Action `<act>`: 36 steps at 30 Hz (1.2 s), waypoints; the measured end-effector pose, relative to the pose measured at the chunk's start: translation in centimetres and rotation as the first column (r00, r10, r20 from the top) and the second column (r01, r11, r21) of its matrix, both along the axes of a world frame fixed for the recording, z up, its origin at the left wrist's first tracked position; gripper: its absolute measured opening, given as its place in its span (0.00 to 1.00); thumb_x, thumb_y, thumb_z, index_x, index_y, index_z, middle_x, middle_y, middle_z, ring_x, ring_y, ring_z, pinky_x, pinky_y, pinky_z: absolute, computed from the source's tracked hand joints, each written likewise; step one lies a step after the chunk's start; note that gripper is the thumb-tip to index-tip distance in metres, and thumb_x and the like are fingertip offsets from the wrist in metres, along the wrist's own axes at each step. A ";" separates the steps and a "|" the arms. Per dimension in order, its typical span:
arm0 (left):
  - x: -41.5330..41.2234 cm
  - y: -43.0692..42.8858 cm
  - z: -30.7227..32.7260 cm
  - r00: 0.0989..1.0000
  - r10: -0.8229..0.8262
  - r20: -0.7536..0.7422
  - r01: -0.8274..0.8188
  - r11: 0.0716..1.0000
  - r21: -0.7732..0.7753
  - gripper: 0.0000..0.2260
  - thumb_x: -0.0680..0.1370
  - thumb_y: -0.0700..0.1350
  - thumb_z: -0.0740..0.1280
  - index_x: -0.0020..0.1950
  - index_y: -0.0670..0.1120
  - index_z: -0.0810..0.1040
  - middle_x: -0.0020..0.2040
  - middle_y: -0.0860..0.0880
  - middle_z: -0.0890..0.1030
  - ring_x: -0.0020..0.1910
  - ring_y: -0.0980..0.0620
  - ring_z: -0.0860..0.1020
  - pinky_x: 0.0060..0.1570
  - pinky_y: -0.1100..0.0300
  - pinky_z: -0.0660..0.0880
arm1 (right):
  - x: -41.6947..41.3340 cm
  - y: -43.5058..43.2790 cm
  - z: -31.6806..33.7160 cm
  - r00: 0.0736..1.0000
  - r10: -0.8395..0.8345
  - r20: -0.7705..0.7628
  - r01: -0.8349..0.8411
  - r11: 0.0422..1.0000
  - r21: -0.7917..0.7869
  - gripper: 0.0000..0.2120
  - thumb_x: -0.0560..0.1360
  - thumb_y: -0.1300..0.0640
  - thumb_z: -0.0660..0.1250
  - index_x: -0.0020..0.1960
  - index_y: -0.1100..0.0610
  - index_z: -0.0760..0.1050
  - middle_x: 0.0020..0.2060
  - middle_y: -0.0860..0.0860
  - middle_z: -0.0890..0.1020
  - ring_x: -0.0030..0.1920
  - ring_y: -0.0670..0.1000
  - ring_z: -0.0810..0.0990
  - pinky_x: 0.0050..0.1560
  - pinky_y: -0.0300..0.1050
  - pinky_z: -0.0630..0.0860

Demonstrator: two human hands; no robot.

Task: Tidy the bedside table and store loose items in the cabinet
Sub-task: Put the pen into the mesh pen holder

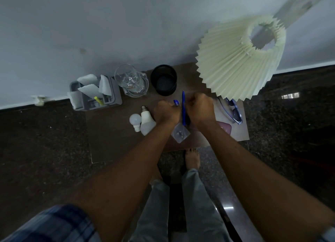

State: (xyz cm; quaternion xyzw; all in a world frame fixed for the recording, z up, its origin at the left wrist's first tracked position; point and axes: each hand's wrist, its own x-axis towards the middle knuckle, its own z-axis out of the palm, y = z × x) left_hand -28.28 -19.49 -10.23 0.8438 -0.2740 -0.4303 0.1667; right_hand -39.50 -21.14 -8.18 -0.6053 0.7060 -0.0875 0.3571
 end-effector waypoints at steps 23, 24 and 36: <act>-0.3 -0.9 -1.5 0.997 0.071 0.013 -0.072 0.995 0.074 0.12 0.75 0.48 0.72 0.51 0.41 0.83 0.50 0.43 0.85 0.51 0.45 0.83 0.46 0.55 0.79 | 1.6 -1.9 -2.1 0.998 0.007 -0.064 0.004 0.987 0.163 0.03 0.73 0.68 0.69 0.46 0.64 0.78 0.42 0.58 0.79 0.42 0.55 0.79 0.39 0.44 0.72; -0.3 -0.8 -1.5 0.996 0.093 0.004 -0.093 0.994 0.060 0.10 0.75 0.48 0.72 0.49 0.41 0.83 0.48 0.44 0.85 0.49 0.45 0.84 0.42 0.57 0.77 | 1.7 -1.9 -2.1 0.998 0.003 -0.059 0.006 0.987 0.159 0.03 0.73 0.67 0.68 0.46 0.64 0.78 0.42 0.58 0.79 0.41 0.55 0.79 0.38 0.45 0.73; 1.1 3.4 3.8 0.607 0.434 -0.665 -0.528 0.846 0.070 0.11 0.78 0.35 0.71 0.60 0.38 0.79 0.51 0.38 0.86 0.49 0.45 0.87 0.46 0.58 0.84 | 0.3 2.2 1.7 0.928 -0.202 0.313 0.169 0.977 0.130 0.03 0.74 0.57 0.72 0.44 0.50 0.80 0.34 0.46 0.83 0.36 0.46 0.84 0.39 0.46 0.81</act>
